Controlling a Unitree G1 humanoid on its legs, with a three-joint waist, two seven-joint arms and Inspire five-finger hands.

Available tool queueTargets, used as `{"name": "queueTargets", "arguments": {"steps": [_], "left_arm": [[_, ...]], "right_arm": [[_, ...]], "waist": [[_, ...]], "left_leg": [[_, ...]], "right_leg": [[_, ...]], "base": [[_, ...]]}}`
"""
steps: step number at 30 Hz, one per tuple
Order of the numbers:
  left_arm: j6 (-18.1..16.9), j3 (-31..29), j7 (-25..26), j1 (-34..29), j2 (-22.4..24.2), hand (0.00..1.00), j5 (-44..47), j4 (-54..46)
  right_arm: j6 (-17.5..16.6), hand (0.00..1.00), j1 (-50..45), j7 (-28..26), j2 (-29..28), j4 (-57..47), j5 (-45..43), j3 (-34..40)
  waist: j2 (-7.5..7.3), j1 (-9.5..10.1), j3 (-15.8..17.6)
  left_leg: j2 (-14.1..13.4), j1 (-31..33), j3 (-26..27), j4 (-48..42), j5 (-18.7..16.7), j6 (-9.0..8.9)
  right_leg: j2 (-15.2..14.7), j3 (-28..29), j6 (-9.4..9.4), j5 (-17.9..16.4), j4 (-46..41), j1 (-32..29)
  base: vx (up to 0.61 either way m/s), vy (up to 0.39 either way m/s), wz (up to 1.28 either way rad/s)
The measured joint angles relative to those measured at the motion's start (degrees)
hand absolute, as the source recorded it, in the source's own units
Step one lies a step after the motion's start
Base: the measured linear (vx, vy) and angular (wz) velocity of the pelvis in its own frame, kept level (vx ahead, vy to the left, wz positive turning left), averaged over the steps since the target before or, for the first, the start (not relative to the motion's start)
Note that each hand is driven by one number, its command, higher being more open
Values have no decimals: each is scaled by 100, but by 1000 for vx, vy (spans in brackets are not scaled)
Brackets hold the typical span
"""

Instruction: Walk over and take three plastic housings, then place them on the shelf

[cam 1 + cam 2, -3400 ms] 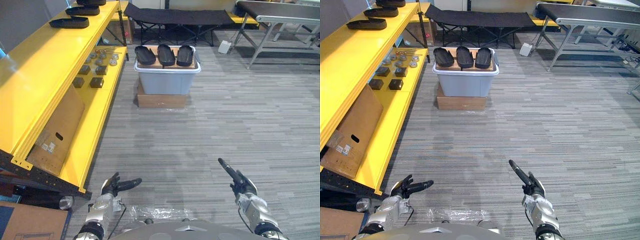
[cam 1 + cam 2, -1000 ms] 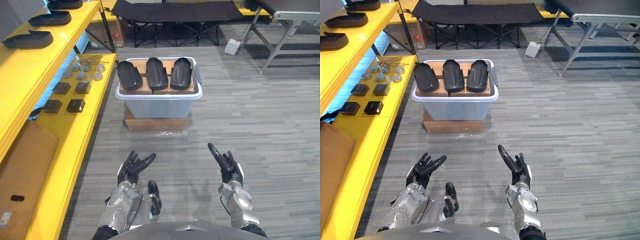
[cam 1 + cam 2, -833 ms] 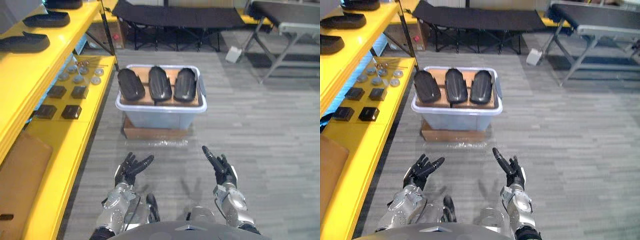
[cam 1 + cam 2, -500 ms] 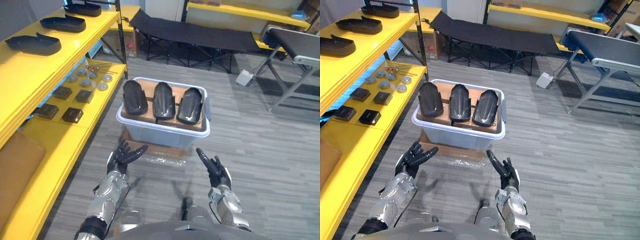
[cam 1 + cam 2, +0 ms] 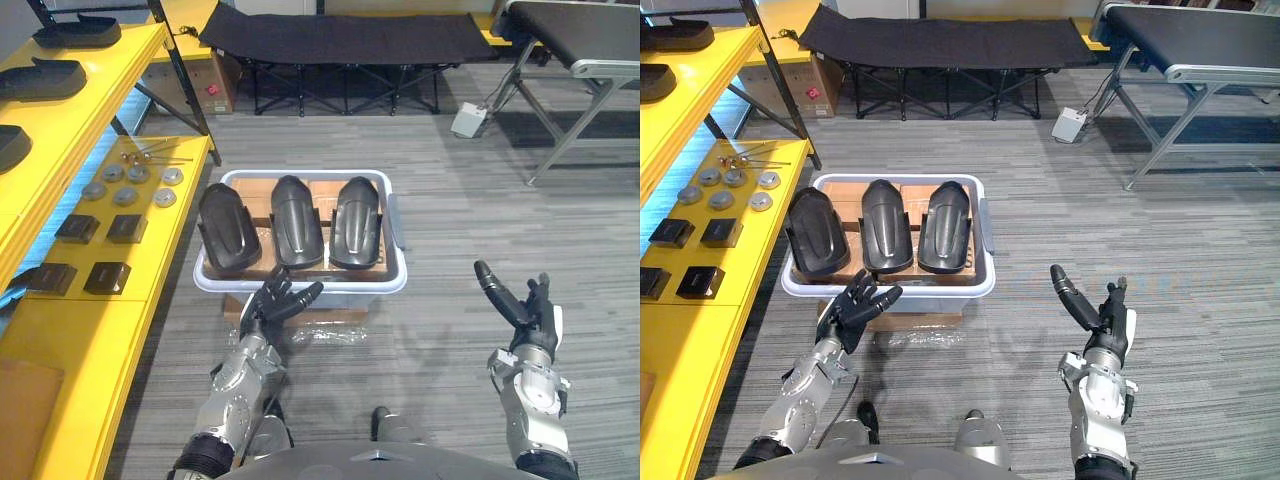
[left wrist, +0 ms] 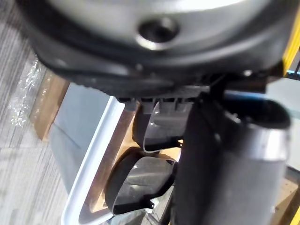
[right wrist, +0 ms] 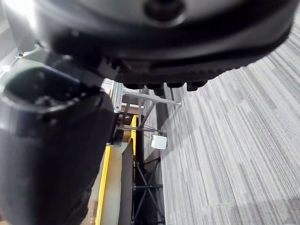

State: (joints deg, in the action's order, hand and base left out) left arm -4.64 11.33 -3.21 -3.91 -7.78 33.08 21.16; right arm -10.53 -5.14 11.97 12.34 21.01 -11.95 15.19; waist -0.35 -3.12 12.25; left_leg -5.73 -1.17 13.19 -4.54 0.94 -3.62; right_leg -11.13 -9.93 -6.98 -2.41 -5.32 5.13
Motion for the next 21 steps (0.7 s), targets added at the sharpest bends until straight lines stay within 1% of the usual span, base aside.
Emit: {"name": "queueTargets", "arguments": {"steps": [1, 3, 5, 6, 7, 8, 9, 10, 12, 13, 14, 15, 16, 19, 21], "left_arm": [[30, 23, 2, -18, -24, 100, -7, -32], [194, 89, 7, -27, -100, 100, -3, -134], [249, 202, 5, -14, -158, 100, -1, -168], [283, 241, 5, -14, -155, 100, -1, -225], [327, 270, 5, -6, -159, 100, 0, -366], [331, 275, 4, 14, -171, 100, 0, -431], [333, 290, 5, 119, -205, 100, 7, -509], [335, 332, 16, 291, -234, 100, 8, -523], [336, 352, 57, 396, -238, 100, 6, -574], [336, 358, 130, 448, -235, 100, 4, -643], [333, 355, 210, 433, -239, 100, -7, -671], [334, 357, 250, 418, -249, 100, -37, -671], [334, 356, 332, 373, -275, 100, -248, -668], [333, 359, 450, 173, -445, 100, -581, -562], [315, 366, 456, 95, -502, 100, -674, -351]], "right_arm": [[99, 100, 69, 2, 31, 4, 58, -56], [414, 100, 266, 33, 140, 103, 271, -243], [627, 100, 458, 89, 184, 291, 274, -244], [681, 100, 625, 114, 272, 484, 276, -242], [779, 100, 960, 148, 451, 781, 277, -239], [833, 100, 1154, 177, 541, 931, 275, -240], [936, 100, 1622, 258, 751, 1264, 262, -242], [1039, 100, 2088, 282, 1017, 1559, 251, -243], [1107, 100, 2553, 283, 1302, 1824, 248, -247], [1114, 100, 2981, 287, 1602, 2009, 235, -303], [1115, 100, 3314, 279, 1850, 2115, 218, -455], [1115, 100, 3457, 275, 1957, 2140, 205, -531], [1118, 100, 3689, 259, 2130, 2160, 193, -653], [1136, 100, 4130, 231, 2222, 2358, 106, -907], [1143, 100, 4363, 137, 2411, 2600, -19, -1155]], "waist": [[18, 7, -11], [63, 50, -26], [51, 101, -20], [28, 125, -7], [0, 158, 14], [6, 168, 34], [-22, 218, 180], [-17, 297, 420], [13, 364, 614], [70, 443, 831], [155, 505, 957], [194, 539, 1010], [254, 627, 1112], [272, 698, 1170], [294, 824, 1268]], "left_leg": [[61, -61, 24, 93, 20, 30], [171, -130, -5, 321, 103, 106], [240, -82, -150, 440, 181, 147], [276, 34, -243, 465, 187, 154], [321, 314, -380, 456, 223, 173], [331, 459, -435, 432, 245, 155], [330, 756, -529, 279, 299, 210], [309, 1014, -646, 21, 279, 221], [294, 1300, -765, -300, 220, 259], [273, 1524, -848, -651, 84, 272], [220, 1719, -876, -988, -65, 269], [198, 1799, -891, -1142, -131, 277], [163, 1901, -897, -1360, -238, 285], [137, 2047, -946, -1593, -340, 303], [139, 2107, -958, -1696, -369, 326]], "right_leg": [[-58, 0, -33, 19, 38, 25], [-106, -93, -107, 63, 55, 25], [-155, -261, -113, 60, 36, 5], [-175, -341, -119, 58, 37, -62], [-209, -469, -129, 60, 38, -252], [-221, -535, -145, 72, 38, -342], [-222, -635, -172, 121, 35, -507], [-201, -739, -149, 194, 33, -578], [-181, -839, -143, 257, 33, -642], [-163, -883, -148, 281, 18, -662], [-125, -885, -138, 335, 4, -698], [-108, -885, -147, 347, 3, -704], [-83, -881, -150, 354, 1, -699], [-60, -930, -153, 360, 0, -702], [-63, -947, -154, 359, 10, -701]], "base": [[71, 108, -5], [34, 65, 10], [-26, 24, 33], [-90, 33, 56], [-104, 36, 49], [-100, 34, 55], [-149, 43, 50], [-199, 54, 53], [-167, 52, 36], [-115, 53, 20], [-134, 68, 13], [-123, 70, -2], [-103, 71, -3], [-74, 53, 3], [-52, 45, 3]]}}
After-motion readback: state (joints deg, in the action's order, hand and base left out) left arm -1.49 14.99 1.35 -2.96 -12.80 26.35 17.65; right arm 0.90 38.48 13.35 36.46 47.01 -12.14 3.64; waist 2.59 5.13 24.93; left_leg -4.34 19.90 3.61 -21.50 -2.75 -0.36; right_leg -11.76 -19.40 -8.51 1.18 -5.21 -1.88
